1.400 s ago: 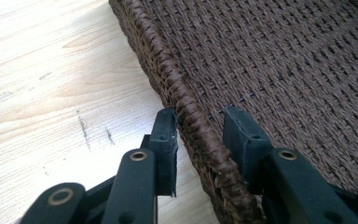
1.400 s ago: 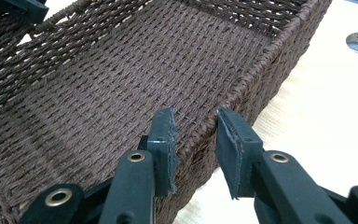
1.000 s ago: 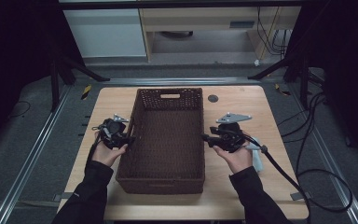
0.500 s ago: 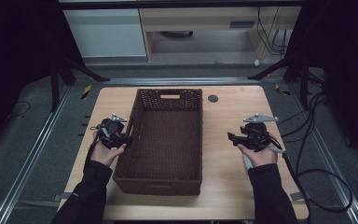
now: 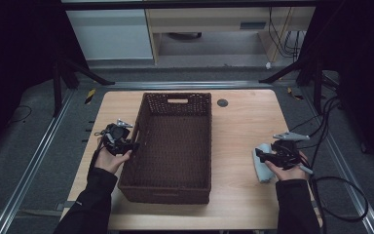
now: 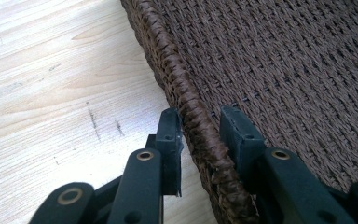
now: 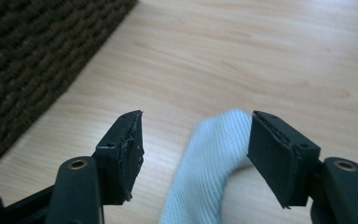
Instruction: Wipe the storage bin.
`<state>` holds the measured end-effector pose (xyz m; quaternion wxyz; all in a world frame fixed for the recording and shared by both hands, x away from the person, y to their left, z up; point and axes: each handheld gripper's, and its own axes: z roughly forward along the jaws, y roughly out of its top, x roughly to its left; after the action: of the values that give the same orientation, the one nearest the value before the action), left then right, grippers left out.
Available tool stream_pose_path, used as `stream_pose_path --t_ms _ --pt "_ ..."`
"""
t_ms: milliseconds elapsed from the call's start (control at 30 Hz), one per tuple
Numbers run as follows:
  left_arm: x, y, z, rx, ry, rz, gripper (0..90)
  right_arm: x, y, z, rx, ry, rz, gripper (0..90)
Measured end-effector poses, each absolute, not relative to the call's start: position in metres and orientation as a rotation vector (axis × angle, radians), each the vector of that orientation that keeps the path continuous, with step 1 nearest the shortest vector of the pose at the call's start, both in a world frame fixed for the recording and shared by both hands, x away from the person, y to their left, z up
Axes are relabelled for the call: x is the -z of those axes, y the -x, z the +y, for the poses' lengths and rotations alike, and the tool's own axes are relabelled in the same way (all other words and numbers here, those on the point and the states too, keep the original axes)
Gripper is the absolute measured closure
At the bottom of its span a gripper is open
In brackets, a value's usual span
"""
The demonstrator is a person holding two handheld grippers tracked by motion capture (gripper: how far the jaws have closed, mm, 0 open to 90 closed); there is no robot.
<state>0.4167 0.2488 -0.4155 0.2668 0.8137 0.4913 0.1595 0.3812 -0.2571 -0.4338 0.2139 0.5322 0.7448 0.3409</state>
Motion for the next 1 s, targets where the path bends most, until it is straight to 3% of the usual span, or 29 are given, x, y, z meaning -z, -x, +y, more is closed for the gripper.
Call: stream_pose_path --t_ms 233,500,733,1000 --pt "0.415 -0.417 0.249 -0.424 -2.197 1.326 69.3 0.453 -0.374 -0.267 -0.914 -1.535 2.085 35.1" --pt "0.416 -0.418 0.250 -0.414 -2.193 1.330 69.2 0.467 -0.373 -0.270 -0.882 -1.573 2.108 42.5" --pt "0.416 -0.418 0.250 -0.394 -2.187 1.333 69.4 0.478 -0.377 -0.270 -0.830 -1.587 2.154 54.9" --pt "0.415 -0.419 0.251 -0.383 -2.173 1.337 70.3 0.481 -0.382 -0.271 -0.905 -1.598 2.249 81.1"
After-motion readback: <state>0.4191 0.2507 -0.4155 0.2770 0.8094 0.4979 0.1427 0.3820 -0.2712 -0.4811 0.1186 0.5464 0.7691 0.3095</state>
